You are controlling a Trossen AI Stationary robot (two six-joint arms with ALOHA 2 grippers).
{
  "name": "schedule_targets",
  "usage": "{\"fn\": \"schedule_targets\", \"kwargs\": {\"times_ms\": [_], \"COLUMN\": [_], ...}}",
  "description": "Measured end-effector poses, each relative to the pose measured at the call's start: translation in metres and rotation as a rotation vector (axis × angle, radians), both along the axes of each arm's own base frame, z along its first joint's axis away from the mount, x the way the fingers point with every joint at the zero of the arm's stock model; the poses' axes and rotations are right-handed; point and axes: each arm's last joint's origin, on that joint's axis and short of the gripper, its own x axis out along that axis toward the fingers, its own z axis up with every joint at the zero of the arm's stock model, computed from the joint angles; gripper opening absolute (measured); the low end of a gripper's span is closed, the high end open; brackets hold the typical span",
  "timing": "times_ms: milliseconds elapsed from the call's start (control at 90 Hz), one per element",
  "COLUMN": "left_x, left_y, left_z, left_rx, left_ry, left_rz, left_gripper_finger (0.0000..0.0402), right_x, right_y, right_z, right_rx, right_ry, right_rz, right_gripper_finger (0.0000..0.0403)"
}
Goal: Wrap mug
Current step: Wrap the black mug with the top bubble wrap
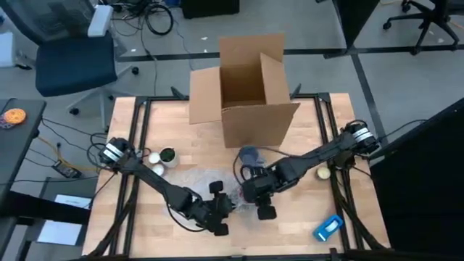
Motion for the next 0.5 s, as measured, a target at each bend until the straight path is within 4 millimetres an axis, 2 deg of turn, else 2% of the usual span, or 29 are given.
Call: {"fn": "schedule_targets", "kwargs": {"times_ms": [200,500], "left_x": [0.0,0.0], "left_y": [0.0,0.0], "left_z": [0.0,0.0], "left_rx": [-0.002,-0.005], "left_ry": [-0.004,-0.005], "left_rz": [0.0,0.002], "left_gripper_finger": [0.0015,0.0015], "right_x": [0.001,0.003], "right_y": [0.0,-0.006], "right_z": [-0.013,-0.031], "right_rx": [-0.039,0.014], "right_ry": [-0.046,-0.068], "right_rz": [-0.025,-0.017], "right_gripper_finger": [0.0098,0.0098]}}
